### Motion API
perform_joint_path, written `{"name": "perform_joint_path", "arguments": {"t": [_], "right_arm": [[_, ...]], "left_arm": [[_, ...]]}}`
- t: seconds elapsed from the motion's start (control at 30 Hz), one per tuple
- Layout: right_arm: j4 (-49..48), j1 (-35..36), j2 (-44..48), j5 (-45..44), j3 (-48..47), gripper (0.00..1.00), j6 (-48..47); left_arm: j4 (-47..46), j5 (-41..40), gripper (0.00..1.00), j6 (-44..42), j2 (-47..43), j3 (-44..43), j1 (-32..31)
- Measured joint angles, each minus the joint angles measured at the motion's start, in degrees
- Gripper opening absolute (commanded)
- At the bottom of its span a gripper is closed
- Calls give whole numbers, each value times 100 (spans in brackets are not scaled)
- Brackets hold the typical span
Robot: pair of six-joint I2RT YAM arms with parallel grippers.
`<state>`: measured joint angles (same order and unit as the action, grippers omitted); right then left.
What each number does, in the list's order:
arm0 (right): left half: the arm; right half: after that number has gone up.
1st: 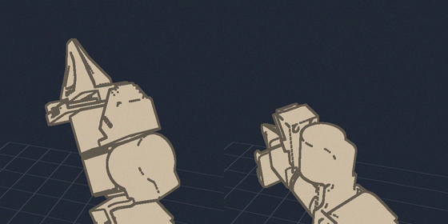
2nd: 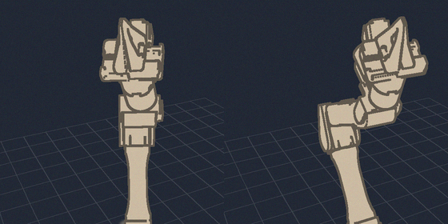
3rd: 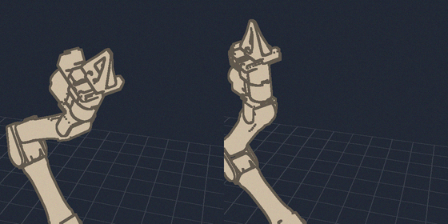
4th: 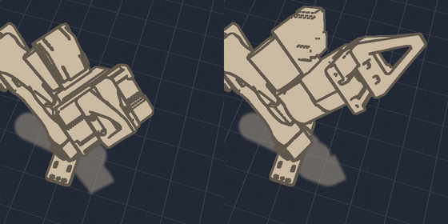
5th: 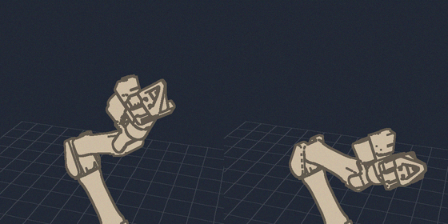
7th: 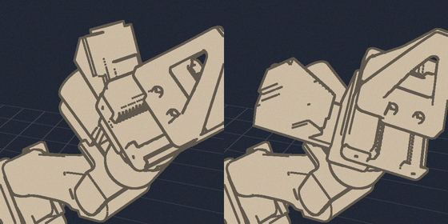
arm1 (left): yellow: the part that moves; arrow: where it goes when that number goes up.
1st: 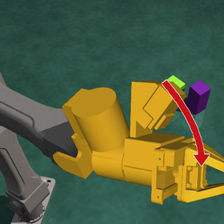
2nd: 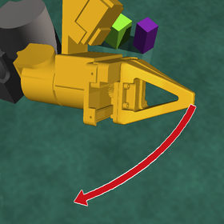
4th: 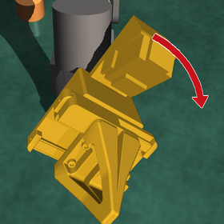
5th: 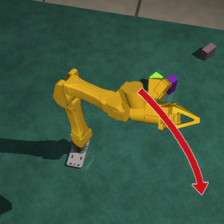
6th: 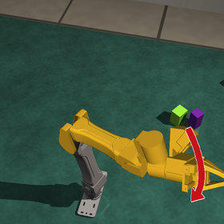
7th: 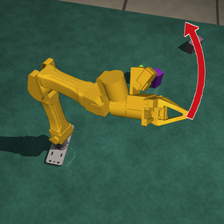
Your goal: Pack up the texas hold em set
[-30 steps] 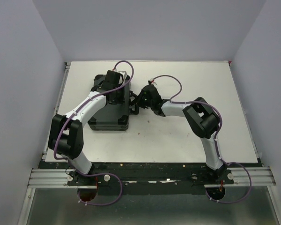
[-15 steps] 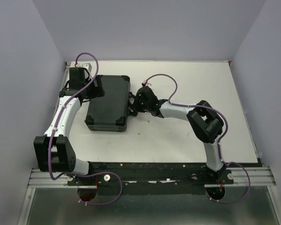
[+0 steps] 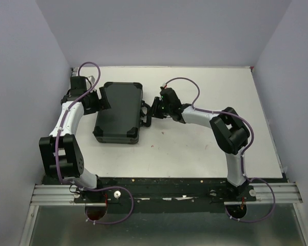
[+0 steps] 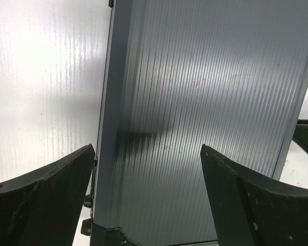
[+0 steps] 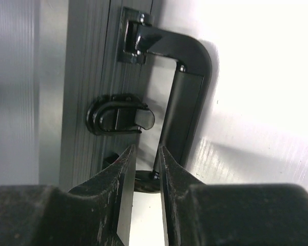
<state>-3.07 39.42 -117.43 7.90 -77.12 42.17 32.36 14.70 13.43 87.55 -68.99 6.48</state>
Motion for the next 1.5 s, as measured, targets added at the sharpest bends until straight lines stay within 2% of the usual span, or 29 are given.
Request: {"name": "perform_joint_path", "arguments": {"t": [0.1,0.43,0.93,1.5], "right_arm": [[-153,-98,0,212,-2,28,44],[-372,-98,-332,509,-116,19,297],[-503,-101,-601,485,-212,16,437],[-522,-310,-461,549,-254,16,437]], "left_arm": [[26,35,88,-7,111,-22,24],[52,61,66,-20,463,-92,76],[160,44,52,-42,654,-282,114],[168,9,50,-85,654,-323,140]]}}
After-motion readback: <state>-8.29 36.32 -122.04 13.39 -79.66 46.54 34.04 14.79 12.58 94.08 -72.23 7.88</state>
